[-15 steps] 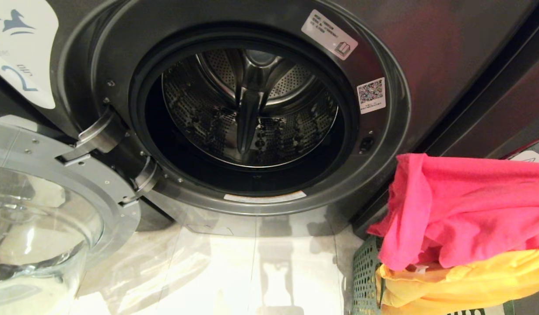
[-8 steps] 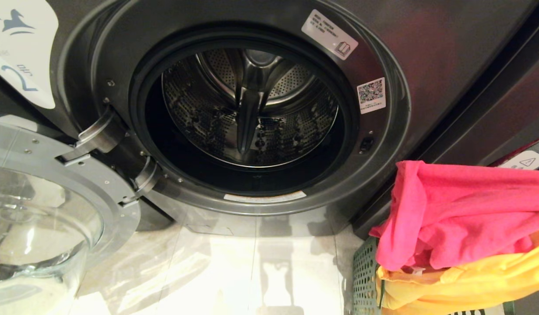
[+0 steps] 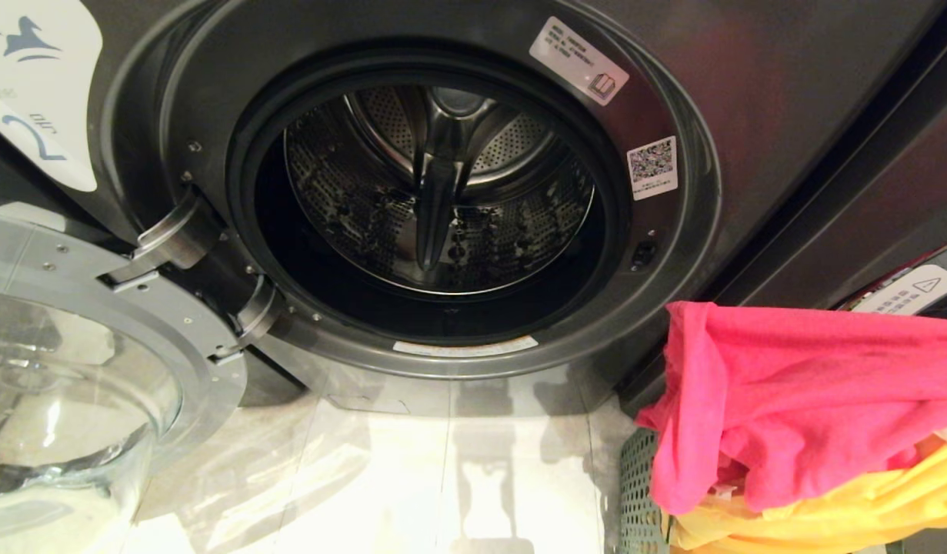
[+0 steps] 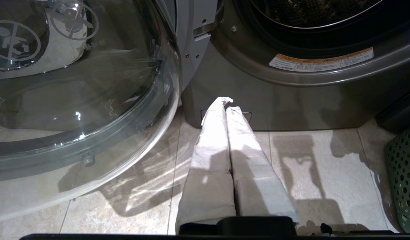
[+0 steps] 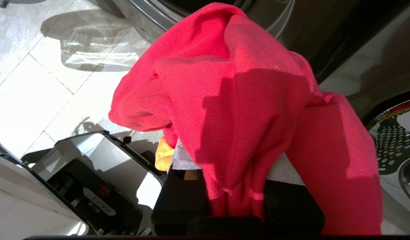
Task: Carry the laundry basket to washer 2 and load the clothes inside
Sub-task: Place the clothes into the washing machine
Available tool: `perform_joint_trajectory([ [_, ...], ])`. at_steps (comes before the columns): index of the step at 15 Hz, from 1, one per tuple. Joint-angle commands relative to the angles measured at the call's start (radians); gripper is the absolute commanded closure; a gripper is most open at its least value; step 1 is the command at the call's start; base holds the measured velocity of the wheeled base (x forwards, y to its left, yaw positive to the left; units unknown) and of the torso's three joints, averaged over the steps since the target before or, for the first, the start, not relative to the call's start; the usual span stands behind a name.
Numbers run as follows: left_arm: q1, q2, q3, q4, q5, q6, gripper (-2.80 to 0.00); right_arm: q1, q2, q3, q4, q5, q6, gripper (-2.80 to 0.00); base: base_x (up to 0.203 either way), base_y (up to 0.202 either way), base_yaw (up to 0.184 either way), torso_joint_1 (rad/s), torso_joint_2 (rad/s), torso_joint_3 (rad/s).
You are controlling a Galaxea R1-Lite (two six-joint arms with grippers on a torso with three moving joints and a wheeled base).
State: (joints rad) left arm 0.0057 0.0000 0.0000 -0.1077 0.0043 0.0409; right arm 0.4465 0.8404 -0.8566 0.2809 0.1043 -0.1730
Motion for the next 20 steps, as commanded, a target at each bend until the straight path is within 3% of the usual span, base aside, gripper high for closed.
perform_joint_trajectory([
  [1,0.0,0.0,0.04,-0.001,0.0,0.001,0.0,0.001,0.002,0.001,0.001,0.002,-0.002,0.0,0.0,0.0,0.0,0.0,0.0,0.0],
  [10,0.0,0.0,0.04,-0.001,0.0,0.001,0.0,0.001,-0.009,-0.009,0.001,0.002,0.001,0.0,0.0,0.0,0.008,0.0,0.0,0.001],
  [20,0.0,0.0,0.04,-0.001,0.0,0.001,0.0,0.0,-0.042,0.006,0.0,-0.01,0.001,0.0,0.0,-0.008,0.169,0.003,0.0,0.002],
])
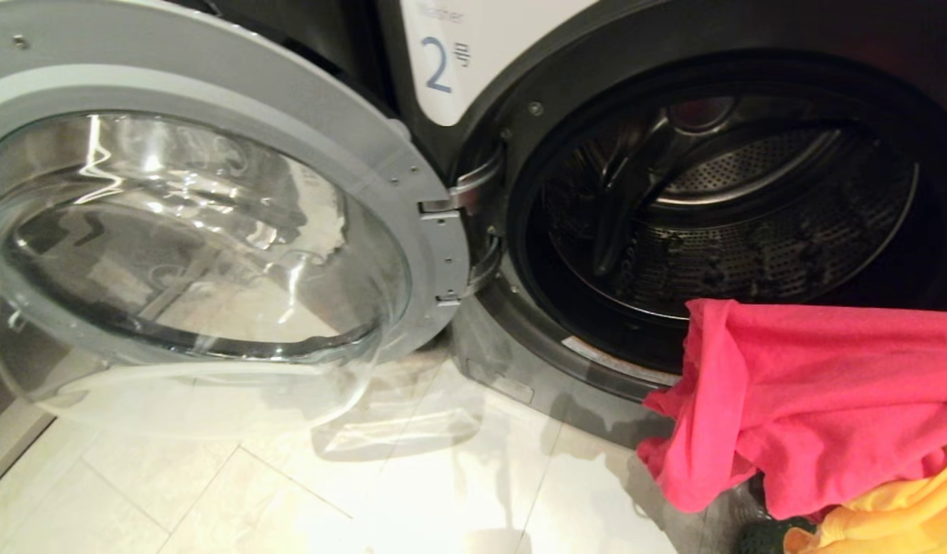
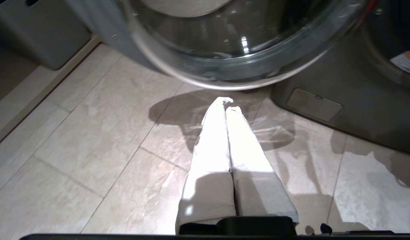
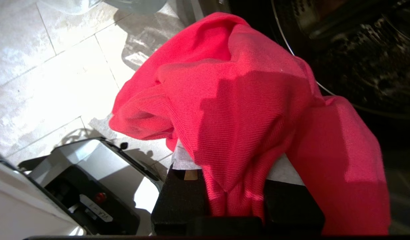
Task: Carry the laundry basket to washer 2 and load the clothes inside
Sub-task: Place the clothes into the washing machine
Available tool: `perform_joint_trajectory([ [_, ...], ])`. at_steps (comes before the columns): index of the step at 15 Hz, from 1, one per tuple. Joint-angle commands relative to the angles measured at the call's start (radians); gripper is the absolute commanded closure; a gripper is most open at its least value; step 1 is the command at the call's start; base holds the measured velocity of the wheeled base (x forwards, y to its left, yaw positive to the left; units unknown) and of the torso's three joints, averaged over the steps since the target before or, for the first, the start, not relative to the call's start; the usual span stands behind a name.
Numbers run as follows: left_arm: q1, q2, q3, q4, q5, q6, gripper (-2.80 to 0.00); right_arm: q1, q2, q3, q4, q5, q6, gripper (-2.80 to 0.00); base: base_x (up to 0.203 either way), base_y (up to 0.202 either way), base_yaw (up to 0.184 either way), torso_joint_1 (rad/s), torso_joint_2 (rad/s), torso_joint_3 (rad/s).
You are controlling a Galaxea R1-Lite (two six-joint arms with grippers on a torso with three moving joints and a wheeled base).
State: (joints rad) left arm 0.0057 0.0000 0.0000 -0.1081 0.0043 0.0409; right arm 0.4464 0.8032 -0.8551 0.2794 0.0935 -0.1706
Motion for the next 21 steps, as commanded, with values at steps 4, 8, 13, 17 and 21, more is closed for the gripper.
perform_joint_trajectory([
  [4,0.0,0.0,0.04,-0.001,0.0,0.001,0.0,0.0,0.009,0.055,-0.054,-0.077,0.0,0.0,0.002,-0.008,0.126,0.005,0.0,0.004],
  [8,0.0,0.0,0.04,-0.001,0.0,0.001,0.0,-0.001,0.164,0.219,-0.497,-0.191,0.002,0.0,0.0,0.0,0.0,0.0,0.0,0.0],
  [13,0.0,0.0,0.04,-0.001,0.0,0.001,0.0,-0.005,0.398,0.381,-0.993,-0.361,0.015,0.0,0.0,0.0,0.0,0.0,0.0,0.0],
  [17,0.0,0.0,0.04,-0.001,0.0,0.001,0.0,-0.014,0.495,0.364,-1.09,-0.477,0.066,0.0,0.0,0.0,0.0,0.0,0.0,0.0],
  [21,0.0,0.0,0.04,-0.001,0.0,0.001,0.0,-0.072,0.643,0.361,-1.241,-0.52,0.097,0.0,0.0,0.0,0.0,0.0,0.0,0.0],
])
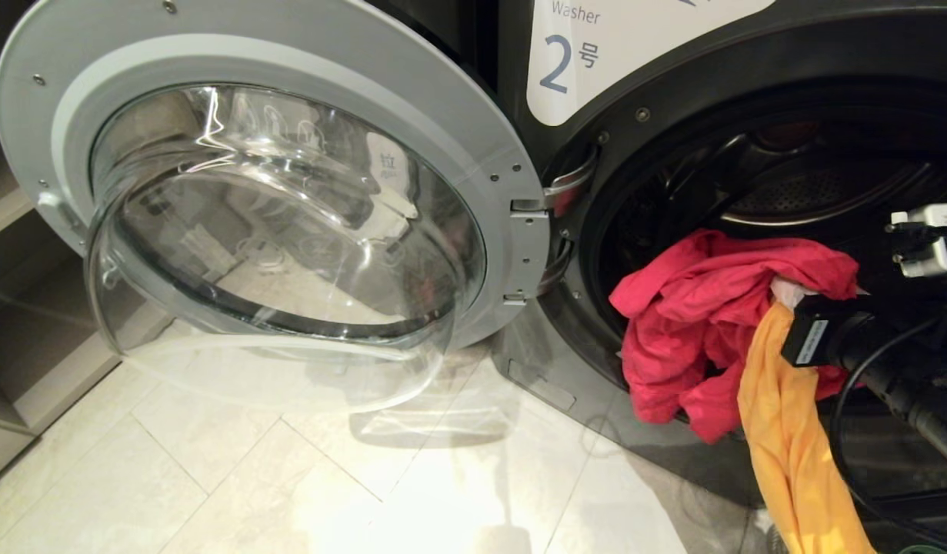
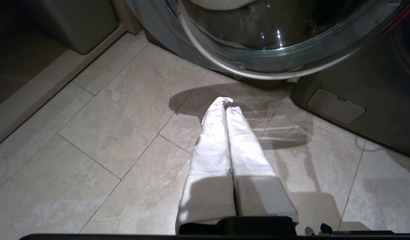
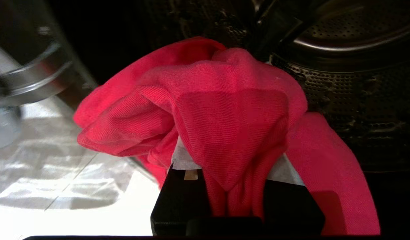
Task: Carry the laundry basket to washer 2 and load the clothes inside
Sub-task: Place the clothes into the washing machine
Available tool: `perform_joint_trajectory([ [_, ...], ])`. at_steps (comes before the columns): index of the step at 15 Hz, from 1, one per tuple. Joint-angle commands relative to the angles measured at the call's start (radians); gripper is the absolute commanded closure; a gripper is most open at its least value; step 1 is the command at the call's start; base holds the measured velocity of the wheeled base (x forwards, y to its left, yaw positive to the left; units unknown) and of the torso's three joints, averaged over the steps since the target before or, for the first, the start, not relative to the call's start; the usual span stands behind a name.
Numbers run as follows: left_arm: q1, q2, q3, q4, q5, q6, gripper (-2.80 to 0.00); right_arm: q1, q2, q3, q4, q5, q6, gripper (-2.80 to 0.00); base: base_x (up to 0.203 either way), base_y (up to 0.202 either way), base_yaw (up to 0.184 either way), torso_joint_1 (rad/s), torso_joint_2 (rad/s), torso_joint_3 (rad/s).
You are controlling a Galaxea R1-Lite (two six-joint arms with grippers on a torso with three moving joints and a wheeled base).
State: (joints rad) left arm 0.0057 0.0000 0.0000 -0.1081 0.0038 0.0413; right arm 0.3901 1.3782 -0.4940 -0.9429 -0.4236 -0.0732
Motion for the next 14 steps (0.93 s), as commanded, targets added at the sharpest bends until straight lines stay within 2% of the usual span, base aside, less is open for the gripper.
perform_joint_trajectory([
  [1,0.0,0.0,0.04,-0.001,0.001,0.0,0.0,-0.047,0.112,-0.001,-0.066,-0.004,0.003,0.0,0.0,0.0,0.0,0.0,0.0,0.0],
  [5,0.0,0.0,0.04,-0.001,0.001,0.0,0.0,-0.148,0.308,-0.018,-0.274,-0.013,0.007,0.0,0.0,0.0,0.0,0.0,0.0,0.0],
  [9,0.0,0.0,0.04,-0.001,0.001,0.0,0.0,-0.161,0.492,-0.175,-0.4,-0.098,0.023,0.0,0.0,0.0,0.0,0.0,0.0,0.0],
  [14,0.0,0.0,0.04,-0.001,0.001,0.0,0.0,-0.162,0.697,-0.355,-0.572,-0.15,0.012,0.0,0.0,0.0,0.0,0.0,0.0,0.0],
])
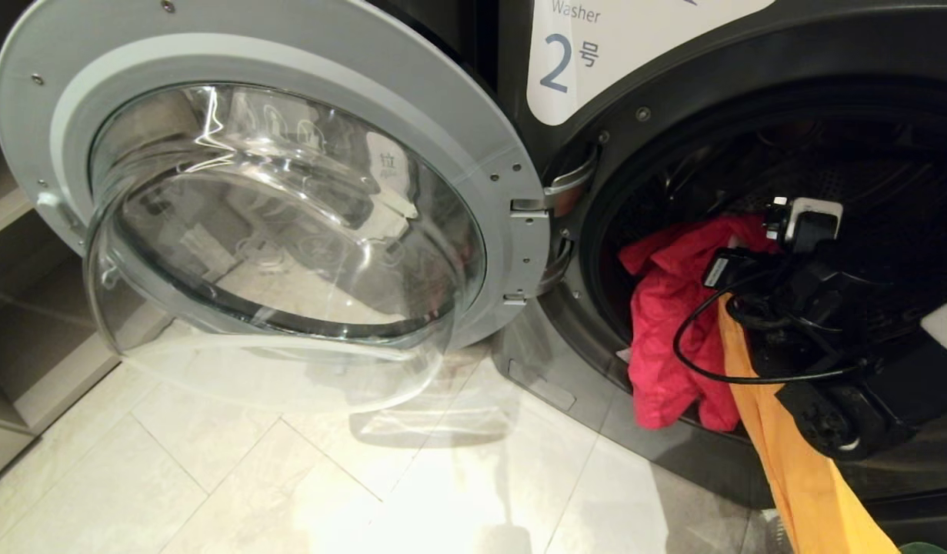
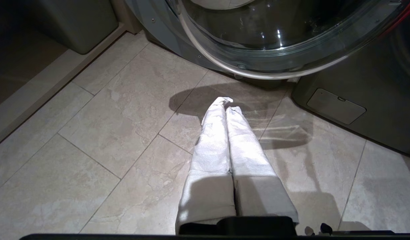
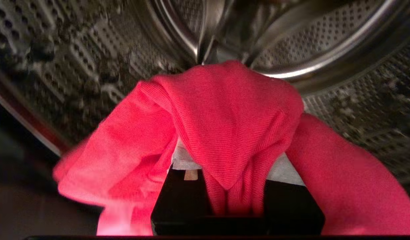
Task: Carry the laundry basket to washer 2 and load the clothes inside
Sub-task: Place the clothes into the washing machine
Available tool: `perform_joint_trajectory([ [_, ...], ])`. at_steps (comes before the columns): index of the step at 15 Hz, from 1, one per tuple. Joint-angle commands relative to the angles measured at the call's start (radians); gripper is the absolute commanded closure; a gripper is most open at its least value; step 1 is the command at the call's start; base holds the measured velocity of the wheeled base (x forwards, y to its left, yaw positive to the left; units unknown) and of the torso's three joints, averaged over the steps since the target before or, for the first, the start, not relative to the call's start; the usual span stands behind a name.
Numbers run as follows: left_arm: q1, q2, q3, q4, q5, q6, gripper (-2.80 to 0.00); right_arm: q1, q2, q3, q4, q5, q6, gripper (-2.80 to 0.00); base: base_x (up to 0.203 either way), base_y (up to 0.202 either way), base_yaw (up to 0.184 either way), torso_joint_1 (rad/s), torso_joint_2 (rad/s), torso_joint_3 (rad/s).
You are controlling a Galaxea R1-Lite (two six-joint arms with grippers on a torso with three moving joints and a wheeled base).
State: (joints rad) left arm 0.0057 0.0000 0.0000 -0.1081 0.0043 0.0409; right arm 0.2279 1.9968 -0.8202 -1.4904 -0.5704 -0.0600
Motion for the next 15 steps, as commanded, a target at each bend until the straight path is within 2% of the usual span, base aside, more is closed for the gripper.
perform_joint_trajectory([
  [1,0.0,0.0,0.04,-0.001,0.0,0.0,0.0,0.0,0.101,-0.053,-0.035,-0.007,-0.01,0.0,0.0,0.0,0.0,0.0,0.0,0.0],
  [11,0.0,0.0,0.04,-0.001,0.0,0.0,0.0,-0.005,0.356,-0.526,-0.04,-0.026,-0.18,0.0,0.0,0.0,0.0,0.0,0.0,0.003],
  [15,0.0,0.0,0.04,-0.001,0.0,0.0,0.0,-0.044,0.401,-0.715,0.018,-0.026,-0.238,0.0,0.0,0.0,0.0,0.0,0.0,0.0],
])
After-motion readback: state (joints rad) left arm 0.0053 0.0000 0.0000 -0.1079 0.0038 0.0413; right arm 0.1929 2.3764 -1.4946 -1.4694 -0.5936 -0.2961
